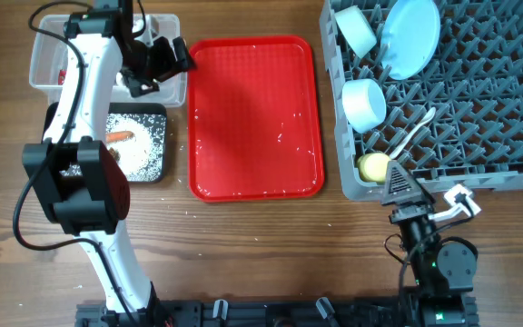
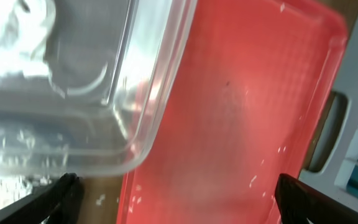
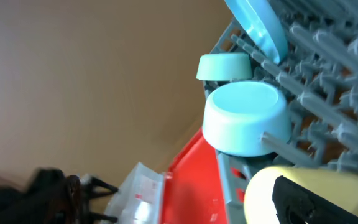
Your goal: Sort waste into correct bins and load items into the dishwasher rack
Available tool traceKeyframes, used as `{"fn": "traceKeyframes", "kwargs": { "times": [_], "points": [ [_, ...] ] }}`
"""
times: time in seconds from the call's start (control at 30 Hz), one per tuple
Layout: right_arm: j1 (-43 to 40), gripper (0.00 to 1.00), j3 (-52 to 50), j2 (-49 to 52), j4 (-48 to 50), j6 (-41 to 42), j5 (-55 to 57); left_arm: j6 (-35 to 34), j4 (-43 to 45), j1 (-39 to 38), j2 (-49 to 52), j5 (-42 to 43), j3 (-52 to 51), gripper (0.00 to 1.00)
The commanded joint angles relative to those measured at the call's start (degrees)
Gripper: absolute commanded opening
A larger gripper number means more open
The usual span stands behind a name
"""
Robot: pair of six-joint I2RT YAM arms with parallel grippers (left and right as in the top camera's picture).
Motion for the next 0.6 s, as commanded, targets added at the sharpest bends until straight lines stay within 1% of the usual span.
{"fn": "traceKeyframes", "kwargs": {
  "times": [0.0,0.07,0.17,0.2,0.27,0.43,0.53,0.57],
  "points": [
    [0.3,1.0,-0.1,-0.2,0.1,18.5,0.5,0.0,-3.0,-0.4,-3.0,-1.7,0.7,1.0],
    [0.3,1.0,-0.1,-0.2,0.1,32.4,0.5,0.0,-2.1,-0.6,-7.5,-4.9,0.7,1.0],
    [0.3,1.0,-0.1,-0.2,0.1,53.1,0.5,0.0,0.4,-0.2,-17.6,-10.1,0.7,1.0],
    [0.3,1.0,-0.1,-0.2,0.3,57.1,0.7,0.0,0.9,0.1,-20.4,-11.6,0.7,1.0],
    [0.3,1.0,-0.1,-0.1,0.1,57.2,0.7,0.2,1.5,0.9,-27.5,-13.8,0.7,1.0],
    [0.3,1.0,-0.1,-0.1,0.1,57.2,0.7,0.4,3.7,2.1,-42.0,-14.4,-1.0,1.0],
    [0.3,1.0,-0.1,-0.1,0.1,57.2,0.7,0.4,9.7,2.1,-51.1,-15.0,-7.9,1.0],
    [0.3,1.0,-0.1,-0.1,0.1,57.2,0.7,0.4,13.0,2.2,-54.4,-15.2,-12.2,1.0]
  ]
}}
